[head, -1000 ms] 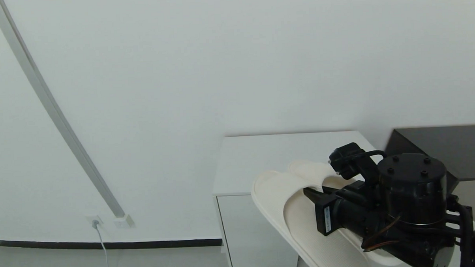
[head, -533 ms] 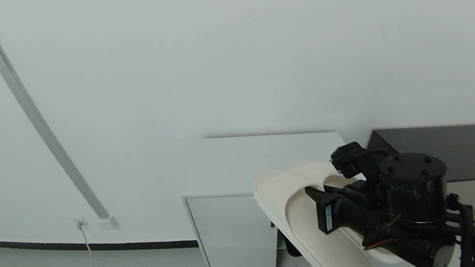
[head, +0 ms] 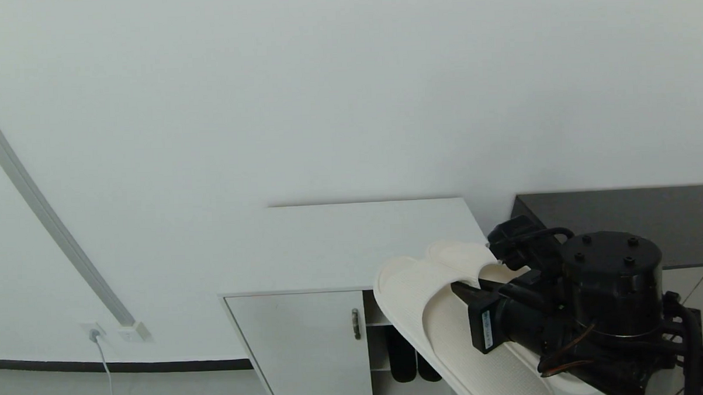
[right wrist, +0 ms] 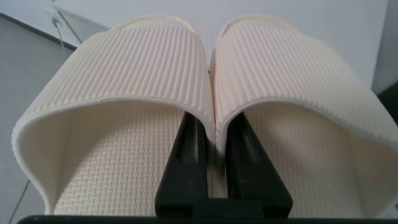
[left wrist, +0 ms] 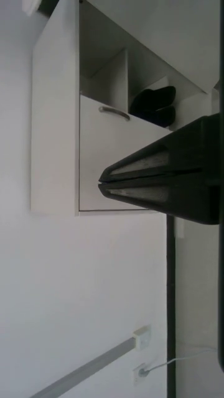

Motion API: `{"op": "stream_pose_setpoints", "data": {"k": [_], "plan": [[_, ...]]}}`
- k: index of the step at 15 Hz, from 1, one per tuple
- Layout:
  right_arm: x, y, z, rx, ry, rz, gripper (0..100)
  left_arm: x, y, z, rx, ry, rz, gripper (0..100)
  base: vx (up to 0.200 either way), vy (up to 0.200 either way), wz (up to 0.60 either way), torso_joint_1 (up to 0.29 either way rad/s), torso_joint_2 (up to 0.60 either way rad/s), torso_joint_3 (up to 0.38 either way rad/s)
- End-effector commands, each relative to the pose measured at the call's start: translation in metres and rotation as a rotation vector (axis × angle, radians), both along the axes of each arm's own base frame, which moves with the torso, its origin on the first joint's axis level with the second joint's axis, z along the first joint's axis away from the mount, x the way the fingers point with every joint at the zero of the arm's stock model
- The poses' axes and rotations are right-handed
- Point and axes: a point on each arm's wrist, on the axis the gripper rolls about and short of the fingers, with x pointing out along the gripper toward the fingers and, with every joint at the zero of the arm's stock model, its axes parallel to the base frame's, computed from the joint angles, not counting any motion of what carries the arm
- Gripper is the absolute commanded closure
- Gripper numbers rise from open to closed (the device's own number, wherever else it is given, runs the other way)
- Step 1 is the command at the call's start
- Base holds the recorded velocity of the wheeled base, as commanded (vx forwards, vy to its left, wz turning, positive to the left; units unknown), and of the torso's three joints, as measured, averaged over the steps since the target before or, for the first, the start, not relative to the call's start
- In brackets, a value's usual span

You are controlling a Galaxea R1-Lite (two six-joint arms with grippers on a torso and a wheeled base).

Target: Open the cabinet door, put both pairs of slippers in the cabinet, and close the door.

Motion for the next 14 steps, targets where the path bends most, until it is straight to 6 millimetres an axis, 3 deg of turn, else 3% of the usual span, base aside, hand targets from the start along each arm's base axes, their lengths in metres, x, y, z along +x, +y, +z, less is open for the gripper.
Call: {"op": "stream_pose_setpoints", "data": {"k": [1, 14], "plan": [[-0.0003, -0.0004, 0.0003, 0.003, -0.003, 0.0, 100, 0.0001, 0.0, 0.0, -0.001, 0.002, 0.001, 100, 0.0, 0.0, 0.0, 0.0, 0.0, 0.0], [-0.0006, -0.0001, -0.0013, -0.004, -0.001, 0.002, 100, 0.0001, 0.0, 0.0, -0.001, 0.002, 0.001, 100, 0.0, 0.0, 0.0, 0.0, 0.0, 0.0]]}}
